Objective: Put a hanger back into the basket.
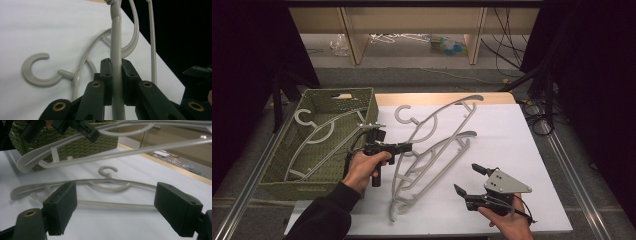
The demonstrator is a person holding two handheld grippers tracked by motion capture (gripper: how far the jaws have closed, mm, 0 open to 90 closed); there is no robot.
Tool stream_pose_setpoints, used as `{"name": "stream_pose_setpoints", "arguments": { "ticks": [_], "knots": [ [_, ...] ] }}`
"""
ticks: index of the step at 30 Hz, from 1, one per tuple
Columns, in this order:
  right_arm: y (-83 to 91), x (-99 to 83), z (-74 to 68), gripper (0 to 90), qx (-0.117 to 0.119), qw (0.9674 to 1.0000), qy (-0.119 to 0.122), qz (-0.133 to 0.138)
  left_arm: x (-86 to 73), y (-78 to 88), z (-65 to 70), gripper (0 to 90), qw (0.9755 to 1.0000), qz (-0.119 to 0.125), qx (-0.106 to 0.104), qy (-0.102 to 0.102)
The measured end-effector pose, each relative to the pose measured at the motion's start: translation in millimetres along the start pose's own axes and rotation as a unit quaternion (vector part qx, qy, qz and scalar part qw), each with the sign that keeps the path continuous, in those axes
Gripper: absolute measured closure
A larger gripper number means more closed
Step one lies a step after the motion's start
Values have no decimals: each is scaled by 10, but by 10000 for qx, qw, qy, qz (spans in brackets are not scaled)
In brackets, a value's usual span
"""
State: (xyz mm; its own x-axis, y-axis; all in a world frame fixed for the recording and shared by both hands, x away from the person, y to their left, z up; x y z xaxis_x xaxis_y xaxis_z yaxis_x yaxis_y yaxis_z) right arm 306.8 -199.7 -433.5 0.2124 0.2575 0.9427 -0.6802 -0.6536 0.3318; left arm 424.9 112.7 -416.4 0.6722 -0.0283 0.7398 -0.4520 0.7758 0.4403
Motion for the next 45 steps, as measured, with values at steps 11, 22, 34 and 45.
{"name": "stream_pose_setpoints", "arguments": {
  "ticks": [11,22,34,45],
  "knots": [
    [-8,1,1,192,51,10000,1,-78,192,257,-28,809,9988,426,-139,211],
    [-24,2,0,192,64,10000,12,-67,416,607,-36,809,9976,657,-25,207],
    [-36,2,9,192,58,10000,17,-70,552,941,-198,809,9961,824,91,309],
    [-40,1,11,191,80,9999,-36,-68,613,1254,-409,809,9928,1053,305,481]
  ]
}}
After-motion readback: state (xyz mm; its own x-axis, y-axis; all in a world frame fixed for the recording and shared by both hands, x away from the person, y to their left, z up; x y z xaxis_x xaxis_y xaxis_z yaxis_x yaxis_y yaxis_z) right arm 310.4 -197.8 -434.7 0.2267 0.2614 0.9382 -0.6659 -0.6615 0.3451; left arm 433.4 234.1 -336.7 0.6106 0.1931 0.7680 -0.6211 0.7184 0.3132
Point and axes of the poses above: each handheld gripper's, and its own axes: y roughly backward along the jaws, x roughly out of its top, z roughly to its right, the point moved 2 cm from there along -y, roughly forward along the jaws, and after that the axes turned 4 degrees about -y, right-handed, at the moved point
